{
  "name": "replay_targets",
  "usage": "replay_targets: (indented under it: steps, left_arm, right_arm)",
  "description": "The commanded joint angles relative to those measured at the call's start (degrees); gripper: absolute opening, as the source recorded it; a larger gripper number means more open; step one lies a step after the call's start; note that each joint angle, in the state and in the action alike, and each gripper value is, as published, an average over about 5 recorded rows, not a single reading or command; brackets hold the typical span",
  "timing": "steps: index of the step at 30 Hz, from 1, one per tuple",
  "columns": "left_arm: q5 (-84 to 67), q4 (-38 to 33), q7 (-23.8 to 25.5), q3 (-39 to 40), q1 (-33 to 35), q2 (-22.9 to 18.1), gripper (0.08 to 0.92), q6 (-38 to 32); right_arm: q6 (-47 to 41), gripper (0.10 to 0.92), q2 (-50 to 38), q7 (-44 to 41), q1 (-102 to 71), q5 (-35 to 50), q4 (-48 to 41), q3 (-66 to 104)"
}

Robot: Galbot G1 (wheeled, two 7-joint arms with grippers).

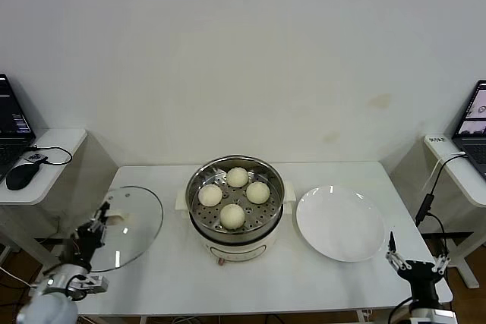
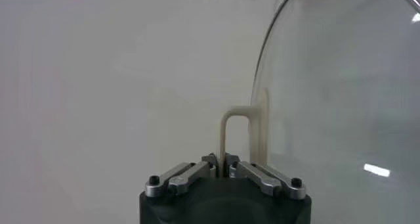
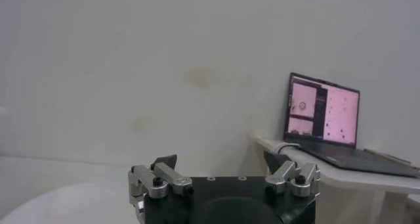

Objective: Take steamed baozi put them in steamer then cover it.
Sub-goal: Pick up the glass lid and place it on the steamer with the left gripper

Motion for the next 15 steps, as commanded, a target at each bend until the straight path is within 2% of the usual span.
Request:
replay_targets:
  steps: [1,4,8,12,15]
  left_arm:
    - [3.1,-13.3,7.4,-6.3,2.8,5.2,0.140,2.9]
    - [2.5,-15.6,9.7,-4.3,1.8,7.1,0.140,5.1]
    - [0.0,-19.5,12.1,1.7,-0.1,8.9,0.140,11.6]
    - [-2.0,-22.7,13.7,7.4,-1.8,9.3,0.140,17.8]
    - [-2.0,-23.6,14.9,10.6,-3.6,9.3,0.140,19.5]
  right_arm:
    - [-0.1,0.823,-0.2,-0.1,0.0,-0.4,0.4,-0.6]
    - [-0.1,0.823,-0.1,-0.3,0.0,-0.8,0.5,-0.8]
    - [-0.4,0.823,0.2,0.1,0.1,-1.3,0.2,-1.1]
    - [-0.3,0.823,0.7,0.9,0.1,-3.5,-0.5,-1.9]
    - [0.4,0.823,1.3,1.3,-0.3,-6.6,-1.0,-2.8]
